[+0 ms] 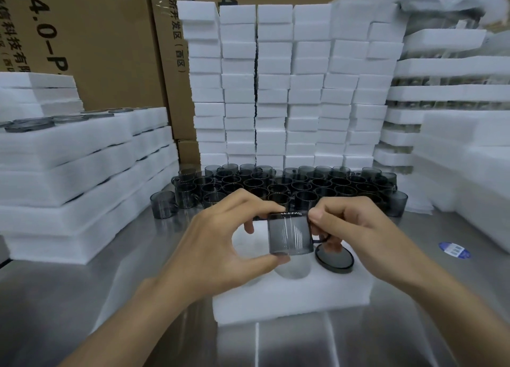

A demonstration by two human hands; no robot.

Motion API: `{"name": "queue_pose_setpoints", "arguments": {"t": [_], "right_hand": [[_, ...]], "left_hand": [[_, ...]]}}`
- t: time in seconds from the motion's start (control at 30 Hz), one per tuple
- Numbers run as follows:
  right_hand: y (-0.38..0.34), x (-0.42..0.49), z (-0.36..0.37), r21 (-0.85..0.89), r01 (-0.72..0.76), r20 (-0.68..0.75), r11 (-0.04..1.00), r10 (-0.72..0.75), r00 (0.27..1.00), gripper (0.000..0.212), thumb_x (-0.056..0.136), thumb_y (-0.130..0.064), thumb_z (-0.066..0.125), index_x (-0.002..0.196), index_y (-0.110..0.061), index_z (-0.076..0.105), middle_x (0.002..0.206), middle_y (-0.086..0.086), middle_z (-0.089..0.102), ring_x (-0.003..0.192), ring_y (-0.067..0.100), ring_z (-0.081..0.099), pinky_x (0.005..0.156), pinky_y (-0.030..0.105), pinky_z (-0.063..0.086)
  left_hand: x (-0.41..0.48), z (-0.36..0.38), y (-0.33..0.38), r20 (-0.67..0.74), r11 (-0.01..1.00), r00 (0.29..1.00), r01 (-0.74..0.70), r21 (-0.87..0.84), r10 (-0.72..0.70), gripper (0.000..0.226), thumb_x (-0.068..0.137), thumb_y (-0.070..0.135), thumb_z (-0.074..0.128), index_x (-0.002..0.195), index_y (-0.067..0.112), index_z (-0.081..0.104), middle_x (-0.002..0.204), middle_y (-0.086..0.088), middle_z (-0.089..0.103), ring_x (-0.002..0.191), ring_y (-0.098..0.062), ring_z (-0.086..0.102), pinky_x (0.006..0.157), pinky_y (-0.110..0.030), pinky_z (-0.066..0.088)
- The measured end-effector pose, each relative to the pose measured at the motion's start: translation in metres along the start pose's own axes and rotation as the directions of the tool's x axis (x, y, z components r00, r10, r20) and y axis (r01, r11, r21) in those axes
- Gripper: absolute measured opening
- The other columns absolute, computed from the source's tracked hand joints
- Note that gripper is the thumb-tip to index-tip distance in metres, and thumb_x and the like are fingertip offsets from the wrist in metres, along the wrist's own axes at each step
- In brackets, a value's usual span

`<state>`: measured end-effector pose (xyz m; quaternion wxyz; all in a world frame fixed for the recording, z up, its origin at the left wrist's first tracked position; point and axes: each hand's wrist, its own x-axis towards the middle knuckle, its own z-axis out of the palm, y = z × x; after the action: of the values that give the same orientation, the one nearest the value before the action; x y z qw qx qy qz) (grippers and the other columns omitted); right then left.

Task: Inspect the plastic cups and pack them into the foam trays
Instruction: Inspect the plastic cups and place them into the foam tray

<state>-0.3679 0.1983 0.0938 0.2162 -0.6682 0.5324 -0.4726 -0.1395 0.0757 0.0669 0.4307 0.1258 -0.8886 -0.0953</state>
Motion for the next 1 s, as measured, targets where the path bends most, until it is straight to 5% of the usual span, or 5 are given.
{"name": "queue_pose_setpoints", "arguments": {"t": [0.17,0.23,0.43,0.6,1.0], "right_hand": [[0.002,-0.003,-0.004,-0.094,-0.035,0.005,0.995,0.036,0.999,0.006,0.089,-0.025,0.061,0.089,-0.022,0.067,0.082,-0.003,0.064,0.076,0.015,0.057,0.069,0.032,0.045],[0.004,-0.003,-0.008,-0.105,-0.109,0.061,0.988,0.116,0.991,0.026,0.080,-0.021,0.057,0.105,-0.023,0.067,0.096,-0.006,0.069,0.087,0.014,0.062,0.079,0.042,0.049],[0.002,-0.004,-0.009,-0.063,-0.162,0.271,0.985,0.173,0.947,0.057,0.091,-0.001,0.067,0.138,-0.032,0.058,0.137,-0.014,0.065,0.126,0.015,0.062,0.097,0.038,0.055],[0.005,-0.001,0.007,-0.170,-0.037,0.111,0.985,0.056,0.992,0.049,0.087,-0.030,0.088,0.132,-0.036,0.067,0.130,-0.014,0.068,0.121,0.012,0.063,0.091,0.046,0.059],[0.002,-0.001,0.004,-0.220,0.048,-0.065,0.974,-0.063,0.996,0.056,0.070,-0.049,0.096,0.119,-0.037,0.072,0.130,-0.019,0.068,0.123,0.008,0.063,0.095,0.037,0.054]], "left_hand": [[0.002,-0.002,-0.004,0.065,0.994,0.996,0.070,-0.086,-0.064,0.061,0.071,0.059,0.091,0.127,0.043,0.074,0.113,0.018,0.069,0.090,-0.012,0.068,0.075,-0.008,0.040],[0.001,-0.002,-0.006,0.084,0.991,0.993,0.092,-0.097,-0.084,0.061,0.070,0.063,0.090,0.126,0.044,0.075,0.113,0.018,0.070,0.091,-0.013,0.069,0.074,-0.008,0.041],[0.000,-0.005,-0.006,0.046,0.948,0.981,0.194,-0.251,-0.189,0.064,0.065,0.060,0.094,0.124,0.045,0.077,0.111,0.014,0.073,0.091,-0.019,0.069,0.067,-0.017,0.044],[0.004,-0.007,-0.002,0.092,0.897,0.961,0.275,-0.346,-0.259,0.065,0.065,0.056,0.094,0.127,0.051,0.073,0.121,0.017,0.075,0.092,-0.016,0.070,0.068,-0.020,0.047],[0.002,-0.007,-0.002,0.250,0.913,0.923,0.348,-0.214,-0.293,0.080,0.066,0.065,0.088,0.140,0.065,0.055,0.139,0.032,0.062,0.121,-0.006,0.064,0.083,-0.024,0.048]]}}
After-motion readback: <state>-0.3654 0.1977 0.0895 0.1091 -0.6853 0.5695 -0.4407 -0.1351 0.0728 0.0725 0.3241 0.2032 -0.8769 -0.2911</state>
